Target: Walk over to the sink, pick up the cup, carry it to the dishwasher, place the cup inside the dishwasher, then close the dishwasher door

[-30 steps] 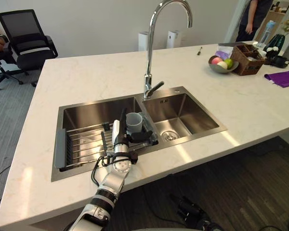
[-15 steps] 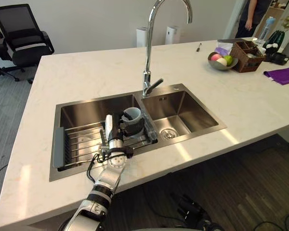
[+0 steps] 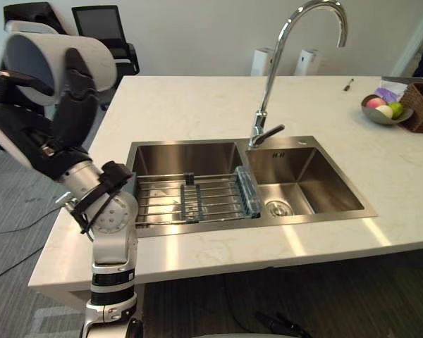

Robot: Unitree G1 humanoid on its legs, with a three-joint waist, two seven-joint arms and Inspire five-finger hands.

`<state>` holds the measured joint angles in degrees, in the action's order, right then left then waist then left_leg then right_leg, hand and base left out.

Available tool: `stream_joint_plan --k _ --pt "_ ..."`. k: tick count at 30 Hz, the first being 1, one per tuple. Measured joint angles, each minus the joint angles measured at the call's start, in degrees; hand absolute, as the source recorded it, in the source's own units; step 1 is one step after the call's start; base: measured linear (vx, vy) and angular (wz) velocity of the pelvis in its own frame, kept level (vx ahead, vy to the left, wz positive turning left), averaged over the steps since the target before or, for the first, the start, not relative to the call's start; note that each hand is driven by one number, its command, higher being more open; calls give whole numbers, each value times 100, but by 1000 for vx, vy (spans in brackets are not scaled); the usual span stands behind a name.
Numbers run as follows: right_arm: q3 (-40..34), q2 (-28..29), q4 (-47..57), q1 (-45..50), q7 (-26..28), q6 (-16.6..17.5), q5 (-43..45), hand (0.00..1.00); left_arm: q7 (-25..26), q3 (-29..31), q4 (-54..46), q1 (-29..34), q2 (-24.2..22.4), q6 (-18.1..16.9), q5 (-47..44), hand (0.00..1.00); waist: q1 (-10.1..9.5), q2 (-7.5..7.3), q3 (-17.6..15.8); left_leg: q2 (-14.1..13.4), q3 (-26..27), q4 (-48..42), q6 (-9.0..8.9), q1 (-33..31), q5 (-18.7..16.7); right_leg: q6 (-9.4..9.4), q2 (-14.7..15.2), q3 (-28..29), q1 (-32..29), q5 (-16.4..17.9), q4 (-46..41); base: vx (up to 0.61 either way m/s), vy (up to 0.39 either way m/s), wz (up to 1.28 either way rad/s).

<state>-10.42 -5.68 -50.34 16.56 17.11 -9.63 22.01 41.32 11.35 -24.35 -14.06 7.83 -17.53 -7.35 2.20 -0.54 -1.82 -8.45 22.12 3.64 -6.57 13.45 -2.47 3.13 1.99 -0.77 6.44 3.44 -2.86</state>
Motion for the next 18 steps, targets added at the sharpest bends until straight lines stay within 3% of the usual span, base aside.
stream_joint_plan --k 8,18 --pt "88 -89 -83 -36 -190 -375 -198 100 178 676 -689 790 -352 -427 -397 0 -241 14 71 33 -676 -107 27 -198 29 -21 73 -628 264 83 133 -10 -35 41" --pt "385 -232 -372 -136 -288 -482 -468 100 350 1241 -686 2016 -495 -256 -349 0 -545 26 74 138 -1655 -197 48 -472 162 -42 159 -1547 591 234 164 -27 -41 50"
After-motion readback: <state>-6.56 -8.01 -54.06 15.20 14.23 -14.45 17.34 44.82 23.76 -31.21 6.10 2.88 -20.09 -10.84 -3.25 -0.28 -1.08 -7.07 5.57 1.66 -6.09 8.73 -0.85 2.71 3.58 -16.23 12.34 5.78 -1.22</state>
